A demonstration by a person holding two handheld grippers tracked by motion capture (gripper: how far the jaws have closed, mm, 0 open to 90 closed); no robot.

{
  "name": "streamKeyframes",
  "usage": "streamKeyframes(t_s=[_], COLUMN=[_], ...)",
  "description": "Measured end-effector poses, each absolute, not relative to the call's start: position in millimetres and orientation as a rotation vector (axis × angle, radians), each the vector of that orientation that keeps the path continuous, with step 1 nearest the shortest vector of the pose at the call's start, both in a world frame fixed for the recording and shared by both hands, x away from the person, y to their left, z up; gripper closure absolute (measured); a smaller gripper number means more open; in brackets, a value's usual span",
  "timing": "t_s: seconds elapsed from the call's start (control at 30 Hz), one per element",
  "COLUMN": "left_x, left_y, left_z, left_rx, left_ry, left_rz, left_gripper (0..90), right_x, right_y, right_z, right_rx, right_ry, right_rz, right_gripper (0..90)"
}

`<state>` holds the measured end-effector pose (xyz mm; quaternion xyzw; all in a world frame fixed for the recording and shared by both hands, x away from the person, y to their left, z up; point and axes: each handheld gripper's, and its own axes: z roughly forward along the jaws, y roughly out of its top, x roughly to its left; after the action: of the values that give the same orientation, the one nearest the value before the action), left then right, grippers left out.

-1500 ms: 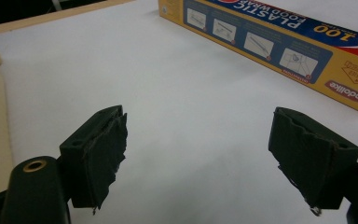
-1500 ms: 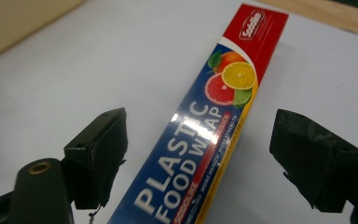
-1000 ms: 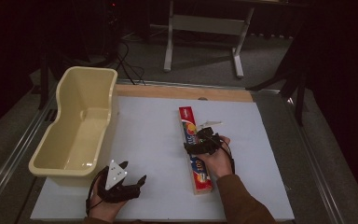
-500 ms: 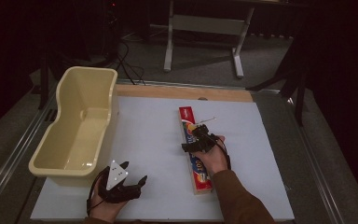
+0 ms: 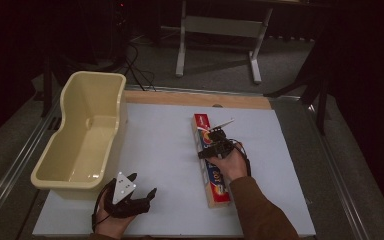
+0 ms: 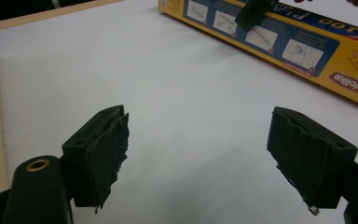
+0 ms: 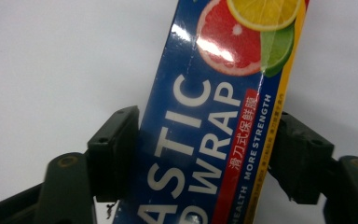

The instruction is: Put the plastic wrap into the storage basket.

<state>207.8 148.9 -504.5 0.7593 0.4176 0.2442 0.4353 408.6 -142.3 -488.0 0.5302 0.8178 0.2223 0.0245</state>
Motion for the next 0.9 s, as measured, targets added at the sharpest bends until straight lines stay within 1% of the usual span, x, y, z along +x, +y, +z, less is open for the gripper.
streamKeyframes(t_s=[0.1, 0.23, 0.47, 0.67, 0.9], left_x=[208, 208, 208, 209, 210], left_y=[148, 147, 147, 147, 147], left_z=[-505, -505, -505, -505, -506], left_rx=[1.892, 1.896, 1.893, 1.896, 1.894], left_ry=[1.039, 1.038, 1.042, 1.042, 1.044], left_rz=[0.605, 0.605, 0.603, 0.603, 0.602], left_gripper=[20.3, 20.3, 20.5, 20.5, 20.5], right_x=[414, 422, 431, 436, 433], right_y=[-148, -149, -154, -173, -178], right_z=[-486, -489, -485, -489, -489], right_rx=[1.721, 1.796, 1.879, 2.047, 2.074], right_ry=[2.561, 2.611, 2.650, 2.624, 2.628], right_rz=[0.681, 0.662, 0.607, 0.748, 0.802], right_gripper=[33.1, 32.5, 37.5, 40.8, 41.5])
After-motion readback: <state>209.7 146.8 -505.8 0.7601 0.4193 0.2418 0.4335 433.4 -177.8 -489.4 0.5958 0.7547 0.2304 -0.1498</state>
